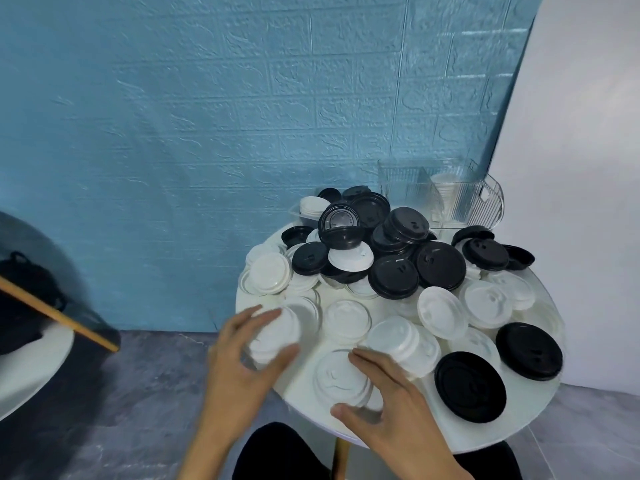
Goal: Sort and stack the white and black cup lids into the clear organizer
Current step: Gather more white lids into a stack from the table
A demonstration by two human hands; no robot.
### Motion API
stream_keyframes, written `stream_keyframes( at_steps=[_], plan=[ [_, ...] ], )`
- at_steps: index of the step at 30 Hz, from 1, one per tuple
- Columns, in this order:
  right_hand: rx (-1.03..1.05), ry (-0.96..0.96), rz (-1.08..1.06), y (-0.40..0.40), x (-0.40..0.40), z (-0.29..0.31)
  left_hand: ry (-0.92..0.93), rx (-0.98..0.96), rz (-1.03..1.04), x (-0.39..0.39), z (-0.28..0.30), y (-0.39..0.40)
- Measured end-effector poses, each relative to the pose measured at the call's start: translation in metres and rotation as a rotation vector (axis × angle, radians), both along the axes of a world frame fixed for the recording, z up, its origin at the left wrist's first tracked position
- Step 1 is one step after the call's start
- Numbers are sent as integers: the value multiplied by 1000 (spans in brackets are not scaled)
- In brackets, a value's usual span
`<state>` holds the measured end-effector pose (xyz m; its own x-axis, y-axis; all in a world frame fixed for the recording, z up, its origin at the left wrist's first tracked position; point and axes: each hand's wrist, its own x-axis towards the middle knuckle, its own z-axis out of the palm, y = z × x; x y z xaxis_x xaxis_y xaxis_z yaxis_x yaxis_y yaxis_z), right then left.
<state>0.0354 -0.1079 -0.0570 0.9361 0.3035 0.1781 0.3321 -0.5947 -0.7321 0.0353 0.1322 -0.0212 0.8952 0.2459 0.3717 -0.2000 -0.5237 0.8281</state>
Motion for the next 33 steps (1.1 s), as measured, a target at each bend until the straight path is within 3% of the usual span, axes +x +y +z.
stream_keyframes(
  at_steps=[4,9,17,24,28,33],
  plan=[
    [14,-14,-22,3,0,3,62,-14,-228,-17,-2,-48],
    [123,11,-41,2,-1,1,113,-64,-349,-12,-16,-59],
    [83,-33,-36,1,0,1,170,52,-373,-9,-28,-56],
    [99,48,-39,2,-2,8,218,34,-388,-8,-27,-51],
    [58,46,-48,4,-2,8,193,-87,-388,-7,-25,-49],
    [95,97,-58,3,0,8,82,-150,-151,9,-25,-34]
  ],
)
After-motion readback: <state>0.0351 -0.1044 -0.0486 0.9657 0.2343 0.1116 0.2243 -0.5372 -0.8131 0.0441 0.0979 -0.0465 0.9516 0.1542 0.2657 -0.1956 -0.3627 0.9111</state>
